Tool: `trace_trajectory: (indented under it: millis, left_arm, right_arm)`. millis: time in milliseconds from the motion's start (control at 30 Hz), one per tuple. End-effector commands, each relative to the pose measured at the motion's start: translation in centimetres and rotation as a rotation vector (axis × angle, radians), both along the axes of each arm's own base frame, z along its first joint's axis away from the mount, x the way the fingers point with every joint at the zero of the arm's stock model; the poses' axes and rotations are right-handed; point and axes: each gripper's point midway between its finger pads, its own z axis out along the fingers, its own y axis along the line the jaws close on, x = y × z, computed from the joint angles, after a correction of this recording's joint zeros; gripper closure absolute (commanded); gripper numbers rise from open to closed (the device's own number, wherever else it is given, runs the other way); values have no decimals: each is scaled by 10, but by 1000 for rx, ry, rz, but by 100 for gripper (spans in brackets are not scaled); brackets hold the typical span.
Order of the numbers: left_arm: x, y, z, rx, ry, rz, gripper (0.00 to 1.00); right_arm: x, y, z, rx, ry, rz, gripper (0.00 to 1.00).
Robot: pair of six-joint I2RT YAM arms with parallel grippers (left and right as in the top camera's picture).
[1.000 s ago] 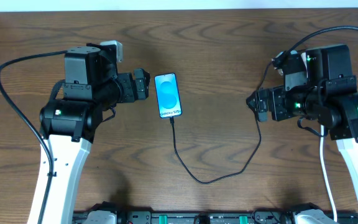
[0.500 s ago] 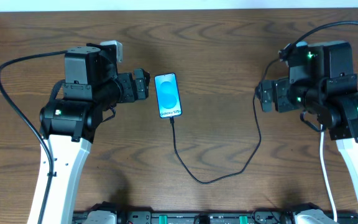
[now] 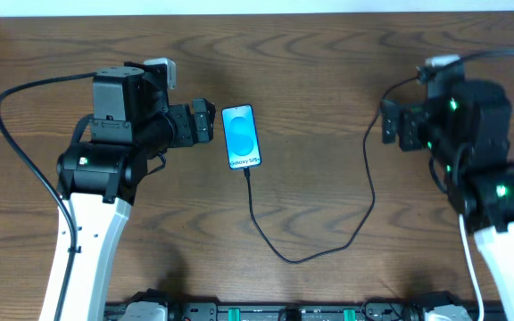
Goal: Plug charger to phone and switch on socket
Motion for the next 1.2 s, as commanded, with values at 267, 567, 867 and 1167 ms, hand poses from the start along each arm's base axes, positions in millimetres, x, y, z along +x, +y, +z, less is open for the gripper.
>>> trace_trajectory:
  millis: [267, 567, 867, 1167]
  left_arm:
    - [1, 3, 1, 4, -2, 11, 4]
    - [1, 3, 1, 4, -2, 11, 4]
    - [1, 3, 1, 4, -2, 11, 4]
    - [1, 3, 1, 3, -2, 11, 4]
  right_arm:
    - [-53, -26, -48, 36, -290, -47, 1]
    - [-87, -30, -91, 57, -452, -47, 1]
    - [-100, -30, -124, 64, -485, -42, 1]
    - [-103, -30, -123, 66, -490, -36, 1]
